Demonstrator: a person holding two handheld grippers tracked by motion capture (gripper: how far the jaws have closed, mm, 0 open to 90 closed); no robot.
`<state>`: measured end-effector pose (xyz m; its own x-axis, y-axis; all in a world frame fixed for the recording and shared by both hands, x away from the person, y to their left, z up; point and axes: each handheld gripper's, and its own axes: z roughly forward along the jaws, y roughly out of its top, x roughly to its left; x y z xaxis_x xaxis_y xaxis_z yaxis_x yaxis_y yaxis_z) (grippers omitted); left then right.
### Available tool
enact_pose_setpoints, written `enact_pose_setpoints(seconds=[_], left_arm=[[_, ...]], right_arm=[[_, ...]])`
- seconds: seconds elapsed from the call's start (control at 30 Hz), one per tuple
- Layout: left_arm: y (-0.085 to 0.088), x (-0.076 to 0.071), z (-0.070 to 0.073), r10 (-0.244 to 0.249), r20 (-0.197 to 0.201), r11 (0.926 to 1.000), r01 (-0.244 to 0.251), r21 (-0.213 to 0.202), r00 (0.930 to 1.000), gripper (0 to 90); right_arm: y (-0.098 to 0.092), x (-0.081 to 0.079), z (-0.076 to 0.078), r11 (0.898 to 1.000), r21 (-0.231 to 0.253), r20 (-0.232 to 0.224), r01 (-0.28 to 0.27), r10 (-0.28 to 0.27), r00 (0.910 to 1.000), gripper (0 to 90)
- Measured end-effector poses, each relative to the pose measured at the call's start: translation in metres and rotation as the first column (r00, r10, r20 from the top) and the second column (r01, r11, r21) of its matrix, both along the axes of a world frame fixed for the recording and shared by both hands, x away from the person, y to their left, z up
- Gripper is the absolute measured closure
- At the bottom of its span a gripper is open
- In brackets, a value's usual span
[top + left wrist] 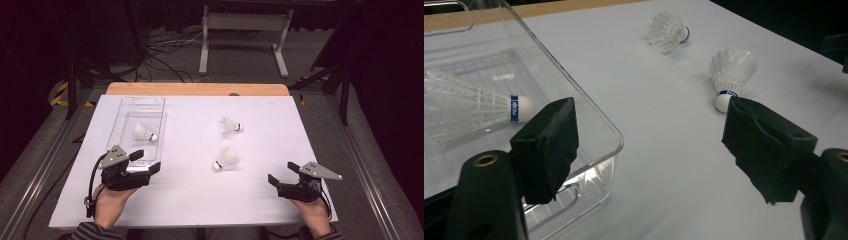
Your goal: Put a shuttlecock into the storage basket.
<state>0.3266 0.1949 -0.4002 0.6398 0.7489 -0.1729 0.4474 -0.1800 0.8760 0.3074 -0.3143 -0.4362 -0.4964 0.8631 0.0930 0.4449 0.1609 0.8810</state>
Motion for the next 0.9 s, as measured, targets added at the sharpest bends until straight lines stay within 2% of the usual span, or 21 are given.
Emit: enact_pose_setpoints(seconds=[0.17, 0.9], left_arm=[[-0.005, 0.003, 0.0, -0.011, 0.007, 0.9999, 0.011, 0.008, 0.9999, 23.3], [-0.02, 0.012, 0.0, -0.038, -0.008, 0.9992, 0.038, 0.014, 0.9992, 23.4]], right_arm=[[0.0, 0.001, 0.0, 1.0, -0.004, 0.004, 0.002, -0.002, 1.0, 9.0], [0.0, 0.001, 0.0, 1.0, -0.001, 0.004, -0.001, 0.001, 1.0, 9.0]])
